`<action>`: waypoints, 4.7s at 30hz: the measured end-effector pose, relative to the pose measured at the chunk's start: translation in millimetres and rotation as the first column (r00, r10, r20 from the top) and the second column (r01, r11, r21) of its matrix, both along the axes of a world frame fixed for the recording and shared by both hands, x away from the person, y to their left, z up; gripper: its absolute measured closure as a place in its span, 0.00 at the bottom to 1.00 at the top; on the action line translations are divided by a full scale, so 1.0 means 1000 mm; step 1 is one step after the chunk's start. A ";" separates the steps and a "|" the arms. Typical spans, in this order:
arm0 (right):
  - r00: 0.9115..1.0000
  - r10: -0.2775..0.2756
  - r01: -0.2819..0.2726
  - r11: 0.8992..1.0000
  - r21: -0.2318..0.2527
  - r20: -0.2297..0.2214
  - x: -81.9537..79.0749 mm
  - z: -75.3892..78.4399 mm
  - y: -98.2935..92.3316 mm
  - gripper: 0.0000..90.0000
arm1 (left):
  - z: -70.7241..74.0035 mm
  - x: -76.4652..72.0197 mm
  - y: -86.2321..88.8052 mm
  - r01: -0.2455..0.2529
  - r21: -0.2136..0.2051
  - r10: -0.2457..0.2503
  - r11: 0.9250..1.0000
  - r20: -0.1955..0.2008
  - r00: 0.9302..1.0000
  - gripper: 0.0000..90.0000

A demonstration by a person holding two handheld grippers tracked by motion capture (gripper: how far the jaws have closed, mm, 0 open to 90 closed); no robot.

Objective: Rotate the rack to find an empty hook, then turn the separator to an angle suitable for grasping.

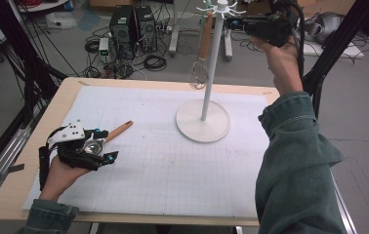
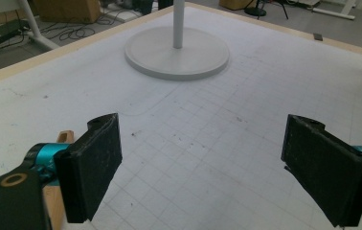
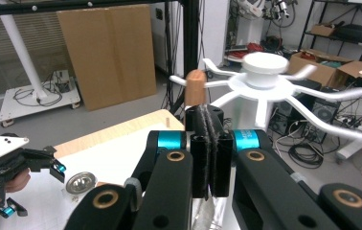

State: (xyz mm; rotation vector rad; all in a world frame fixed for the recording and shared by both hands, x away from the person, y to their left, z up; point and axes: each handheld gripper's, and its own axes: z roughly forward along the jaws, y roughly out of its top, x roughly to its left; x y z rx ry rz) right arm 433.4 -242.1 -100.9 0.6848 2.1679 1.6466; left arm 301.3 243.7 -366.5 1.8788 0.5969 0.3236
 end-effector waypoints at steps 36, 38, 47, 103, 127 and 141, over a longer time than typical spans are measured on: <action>0.997 0.072 -0.072 0.997 0.027 -0.011 -0.035 -0.044 0.017 0.58 | -0.001 0.002 0.010 -0.020 -0.010 0.020 1.000 -0.007 1.000 0.16; 0.997 0.074 -0.074 0.997 0.028 -0.016 -0.039 -0.053 0.018 0.54 | -0.001 0.003 0.010 -0.021 -0.011 0.021 1.000 -0.010 1.000 0.16; 0.996 0.061 -0.059 0.998 0.036 -0.061 -0.051 -0.091 0.013 0.43 | -0.001 0.003 0.013 -0.033 -0.008 0.033 0.999 -0.010 0.999 0.16; 0.986 0.028 -0.028 1.000 0.004 -0.166 -0.120 -0.242 -0.032 0.27 | -0.044 0.093 0.022 -0.154 0.260 0.209 0.953 -0.201 0.957 0.52; 0.984 0.035 -0.037 0.999 -0.011 -0.177 -0.119 -0.249 -0.030 0.27 | -0.065 0.107 0.019 -0.152 0.373 0.254 0.915 -0.244 0.936 0.71; 0.980 0.039 -0.044 0.999 -0.022 -0.194 -0.116 -0.257 -0.023 0.27 | -0.065 0.105 0.016 -0.156 0.399 0.260 0.904 -0.221 0.940 0.75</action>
